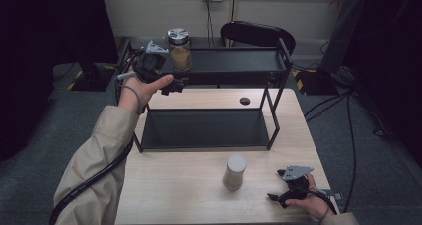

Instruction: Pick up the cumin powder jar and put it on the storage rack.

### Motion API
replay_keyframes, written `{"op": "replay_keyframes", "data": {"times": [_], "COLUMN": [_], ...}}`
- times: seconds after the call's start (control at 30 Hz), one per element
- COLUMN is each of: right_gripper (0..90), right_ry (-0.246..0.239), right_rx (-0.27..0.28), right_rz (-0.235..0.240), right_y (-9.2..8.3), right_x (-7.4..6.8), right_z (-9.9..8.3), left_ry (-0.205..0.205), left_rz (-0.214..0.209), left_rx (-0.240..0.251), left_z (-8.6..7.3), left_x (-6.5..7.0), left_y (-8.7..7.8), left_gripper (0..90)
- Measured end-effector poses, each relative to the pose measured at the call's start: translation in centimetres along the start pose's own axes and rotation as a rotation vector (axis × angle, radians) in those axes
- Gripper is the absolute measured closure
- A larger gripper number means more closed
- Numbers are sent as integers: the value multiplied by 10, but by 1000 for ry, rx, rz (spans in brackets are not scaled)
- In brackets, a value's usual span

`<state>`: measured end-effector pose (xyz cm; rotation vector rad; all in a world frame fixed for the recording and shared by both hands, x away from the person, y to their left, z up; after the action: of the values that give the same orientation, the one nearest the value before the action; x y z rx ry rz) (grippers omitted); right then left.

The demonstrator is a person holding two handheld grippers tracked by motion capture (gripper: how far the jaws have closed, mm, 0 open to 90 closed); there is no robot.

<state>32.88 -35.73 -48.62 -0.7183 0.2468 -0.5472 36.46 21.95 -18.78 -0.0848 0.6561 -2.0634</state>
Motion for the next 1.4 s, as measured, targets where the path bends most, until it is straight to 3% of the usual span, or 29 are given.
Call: {"op": "replay_keyframes", "data": {"times": [0.3, 0.57, 0.9, 1.4], "right_gripper": [0, 0, 0, 0], "right_ry": [0, 0, 0, 0], "right_rx": [0, 1, 0, 0], "right_rz": [0, 0, 0, 0], "right_y": [0, 0, 0, 0], "right_x": [0, 0, 0, 0], "right_z": [0, 0, 0, 0], "left_ry": [-16, -10, 14, -30], "left_rz": [-53, -86, -122, -148], "left_rx": [14, 1, -21, -27], "left_z": [-30, -58, -79, -133], "left_x": [6, 14, 23, 34], "left_y": [-4, -4, -4, 5], "left_gripper": [5, 7, 7, 12]}}
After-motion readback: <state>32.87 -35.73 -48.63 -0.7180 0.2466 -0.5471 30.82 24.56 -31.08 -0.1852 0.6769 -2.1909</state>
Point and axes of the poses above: each handheld gripper's, and its own axes: y roughly forward along the jaws, z roughly out of its top, x roughly to its right, the point moved 3 cm from there along y, roughly forward along the jaws, and after that the axes turned 7 degrees about y, right-handed, at the moved point
